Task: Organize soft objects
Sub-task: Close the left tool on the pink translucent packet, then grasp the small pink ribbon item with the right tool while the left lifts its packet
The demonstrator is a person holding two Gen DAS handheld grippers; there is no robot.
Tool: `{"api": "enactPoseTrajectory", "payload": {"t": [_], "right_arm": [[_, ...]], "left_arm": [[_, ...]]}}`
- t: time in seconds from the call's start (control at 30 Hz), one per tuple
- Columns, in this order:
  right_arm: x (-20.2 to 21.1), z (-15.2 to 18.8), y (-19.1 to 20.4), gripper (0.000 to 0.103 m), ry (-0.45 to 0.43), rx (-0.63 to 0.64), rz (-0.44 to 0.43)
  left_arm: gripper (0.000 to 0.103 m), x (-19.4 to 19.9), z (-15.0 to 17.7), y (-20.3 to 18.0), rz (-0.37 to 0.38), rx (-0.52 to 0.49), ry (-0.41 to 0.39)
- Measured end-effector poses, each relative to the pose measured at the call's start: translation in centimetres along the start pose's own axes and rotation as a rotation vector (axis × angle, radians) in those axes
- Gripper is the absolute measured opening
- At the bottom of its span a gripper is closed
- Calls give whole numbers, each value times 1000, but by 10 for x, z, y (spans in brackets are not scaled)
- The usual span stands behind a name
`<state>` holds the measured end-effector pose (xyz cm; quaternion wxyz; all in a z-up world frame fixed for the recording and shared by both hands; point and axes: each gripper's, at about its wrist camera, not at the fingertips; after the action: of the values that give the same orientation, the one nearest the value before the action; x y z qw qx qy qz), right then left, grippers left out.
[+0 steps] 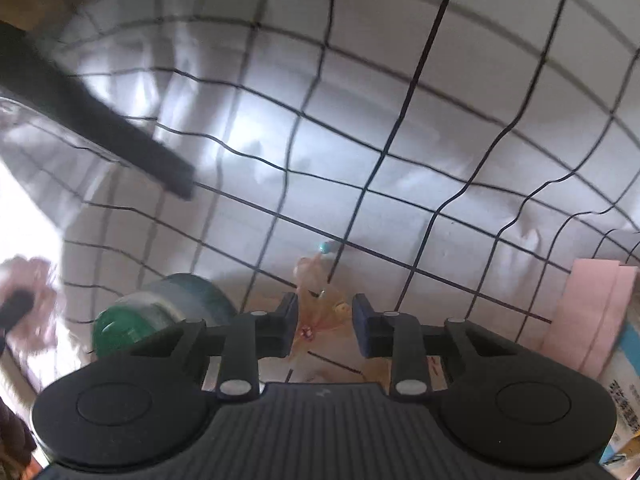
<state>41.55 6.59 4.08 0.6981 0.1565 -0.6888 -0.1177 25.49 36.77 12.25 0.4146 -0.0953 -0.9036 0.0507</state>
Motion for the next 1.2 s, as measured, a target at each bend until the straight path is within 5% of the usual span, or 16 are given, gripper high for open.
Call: {"api": "enactPoseTrajectory", "payload": {"t": [0.2, 0.27, 0.4, 0.9, 1.2], "right_arm": [[-13, -5, 9, 28, 34, 10, 23], [-14, -1, 15, 11, 28, 48, 59], [-4, 10, 19, 4, -2, 90, 66], [163, 86, 53, 4, -324, 226, -70], [220, 138, 34, 4, -471, 241, -109]], "left_arm": [[19, -9, 23, 18, -1, 64, 37], [19, -8, 25, 22, -2, 71, 44], [19, -6, 25, 15, 2, 50, 49], [19, 29, -35, -34, -28, -115, 19], [19, 47, -60, -97, 13, -212, -11]]}}
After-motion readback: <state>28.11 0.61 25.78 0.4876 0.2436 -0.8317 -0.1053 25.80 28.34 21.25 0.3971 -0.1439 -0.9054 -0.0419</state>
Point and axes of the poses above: each gripper's, at about its wrist camera, not at the fingertips, and x roughly against the way its jaws point, y to its left, z to its underside, and after that the axes turned 8 degrees about -z, right-handed
